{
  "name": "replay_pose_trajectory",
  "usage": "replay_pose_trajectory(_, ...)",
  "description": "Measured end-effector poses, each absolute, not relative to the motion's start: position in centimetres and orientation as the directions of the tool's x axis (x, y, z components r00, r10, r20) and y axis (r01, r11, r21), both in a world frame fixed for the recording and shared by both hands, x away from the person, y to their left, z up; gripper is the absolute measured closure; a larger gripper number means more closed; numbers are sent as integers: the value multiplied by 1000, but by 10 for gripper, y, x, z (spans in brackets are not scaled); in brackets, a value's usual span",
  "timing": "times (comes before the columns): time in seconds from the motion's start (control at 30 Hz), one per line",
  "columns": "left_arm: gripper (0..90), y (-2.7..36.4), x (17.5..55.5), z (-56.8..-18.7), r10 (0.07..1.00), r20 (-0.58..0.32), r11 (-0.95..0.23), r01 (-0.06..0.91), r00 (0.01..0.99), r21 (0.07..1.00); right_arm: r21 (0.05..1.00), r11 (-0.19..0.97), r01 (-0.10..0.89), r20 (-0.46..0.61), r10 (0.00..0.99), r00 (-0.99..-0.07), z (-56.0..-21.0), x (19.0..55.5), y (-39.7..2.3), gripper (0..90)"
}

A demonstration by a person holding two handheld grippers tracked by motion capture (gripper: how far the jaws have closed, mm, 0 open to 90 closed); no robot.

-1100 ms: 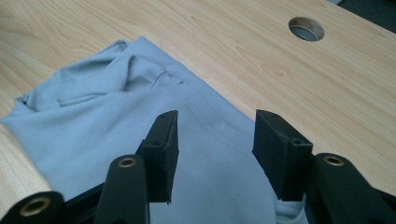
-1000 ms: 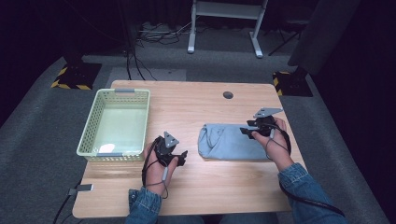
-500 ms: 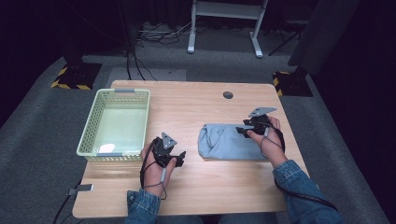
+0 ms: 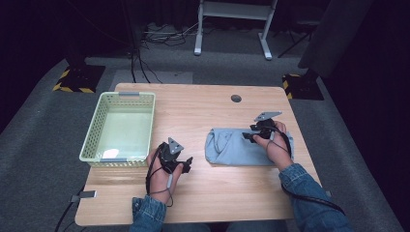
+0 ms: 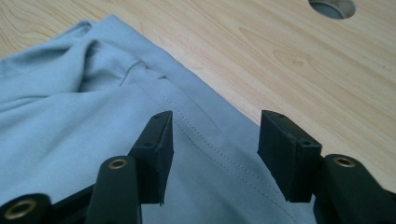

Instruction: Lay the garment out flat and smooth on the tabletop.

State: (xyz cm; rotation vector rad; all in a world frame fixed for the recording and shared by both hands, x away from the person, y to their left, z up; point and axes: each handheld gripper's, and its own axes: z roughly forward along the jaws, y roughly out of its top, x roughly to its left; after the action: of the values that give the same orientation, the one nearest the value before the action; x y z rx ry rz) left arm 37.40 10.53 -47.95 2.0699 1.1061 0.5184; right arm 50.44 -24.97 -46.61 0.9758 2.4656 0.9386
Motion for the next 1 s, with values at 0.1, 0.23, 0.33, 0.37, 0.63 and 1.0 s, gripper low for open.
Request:
replay_pose_trajectory(0.1, 207, 104, 374, -480, 834, 12, -372, 546, 552, 751, 656, 557, 510, -47, 704, -708, -475, 508, -250, 407)
replay_pose_trajectory(0.23, 210, 104, 374, -481, 835, 12, -372, 548, 550, 749, 654, 536, 533, -18, 716, -698, -485, 511, -252, 404)
replay_pose_trajectory(0.33, 214, 104, 375, -482, 831, 19, -381, 546, 556, 746, 654, 535, 535, 37, 684, -729, -485, 510, -252, 660)
replay_pose_trajectory(0.37, 218, 104, 375, -483, 830, 20, -384, 546, 557, 745, 646, 552, 527, 27, 673, -739, -483, 509, -251, 707)
replay_pose_trajectory(0.63, 220, 102, 375, -483, 830, 16, -382, 547, 558, 745, 632, 613, 475, -39, 637, -770, -475, 501, -247, 856)
replay_pose_trajectory(1.0, 220, 96, 378, -481, 818, 17, -392, 536, 575, 747, 693, 584, 423, -58, 630, -775, -451, 482, -252, 858)
